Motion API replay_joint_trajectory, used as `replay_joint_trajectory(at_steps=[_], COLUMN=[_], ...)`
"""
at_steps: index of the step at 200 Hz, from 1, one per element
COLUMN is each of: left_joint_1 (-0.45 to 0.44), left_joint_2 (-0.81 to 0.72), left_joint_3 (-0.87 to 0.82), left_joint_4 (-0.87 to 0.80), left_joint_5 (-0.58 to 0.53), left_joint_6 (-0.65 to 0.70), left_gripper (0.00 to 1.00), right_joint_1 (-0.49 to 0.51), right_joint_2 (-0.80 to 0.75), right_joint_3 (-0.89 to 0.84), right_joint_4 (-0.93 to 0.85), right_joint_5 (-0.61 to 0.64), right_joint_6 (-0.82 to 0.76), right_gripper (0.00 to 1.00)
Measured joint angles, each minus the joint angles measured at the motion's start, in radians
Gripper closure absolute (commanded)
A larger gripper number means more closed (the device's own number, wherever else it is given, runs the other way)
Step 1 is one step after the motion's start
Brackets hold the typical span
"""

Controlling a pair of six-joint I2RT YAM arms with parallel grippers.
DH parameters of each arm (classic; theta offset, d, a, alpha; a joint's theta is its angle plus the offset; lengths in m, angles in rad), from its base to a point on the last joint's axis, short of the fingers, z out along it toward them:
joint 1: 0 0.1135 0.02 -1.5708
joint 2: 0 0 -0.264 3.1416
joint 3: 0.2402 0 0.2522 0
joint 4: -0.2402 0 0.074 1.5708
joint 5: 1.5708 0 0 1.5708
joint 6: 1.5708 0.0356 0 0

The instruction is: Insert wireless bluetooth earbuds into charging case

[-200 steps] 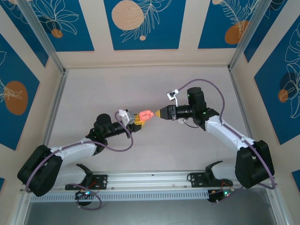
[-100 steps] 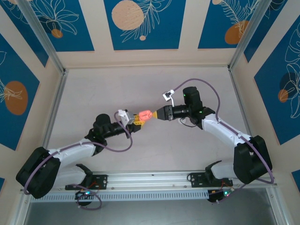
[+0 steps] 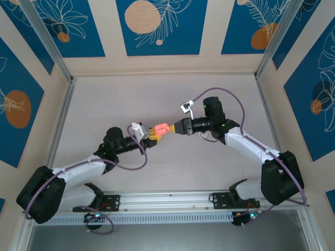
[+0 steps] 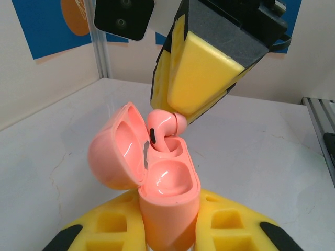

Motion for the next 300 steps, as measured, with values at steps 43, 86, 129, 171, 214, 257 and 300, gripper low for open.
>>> replay_joint_trajectory(at_steps=[43, 86, 129, 171, 214, 257, 300], left_joint_1=[0.0, 0.0, 0.0, 0.0, 0.0, 0.0, 0.0], left_joint_2=[0.0, -0.006, -0.008, -0.01, -0.02, -0.026, -0.026], left_joint_3=[0.0, 0.0, 0.0, 0.0, 0.0, 0.0, 0.0], left_joint_4=[-0.009, -0.026, -0.026, -0.027, -0.034, -0.051, -0.052], left_joint_5=[-0.002, -0.011, -0.015, -0.015, -0.023, -0.024, -0.027], left_joint_6=[0.002, 0.003, 0.003, 0.003, 0.004, 0.006, 0.007], left_gripper=[0.89, 0.89, 0.89, 0.89, 0.89, 0.89, 0.89], right_joint_1=[0.002, 0.015, 0.027, 0.032, 0.049, 0.063, 0.074], right_joint_2=[0.0, 0.0, 0.0, 0.0, 0.01, 0.019, 0.022], right_joint_3=[0.0, 0.002, 0.019, 0.019, 0.031, 0.038, 0.047], right_joint_4=[-0.001, -0.001, -0.004, -0.004, -0.004, -0.004, -0.003], right_joint_5=[0.0, 0.0, 0.0, 0.0, 0.0, 0.001, 0.005], right_joint_6=[0.0, 0.0, 0.0, 0.0, 0.0, 0.0, 0.0], right_gripper=[0.79, 0.8, 0.8, 0.8, 0.8, 0.79, 0.75])
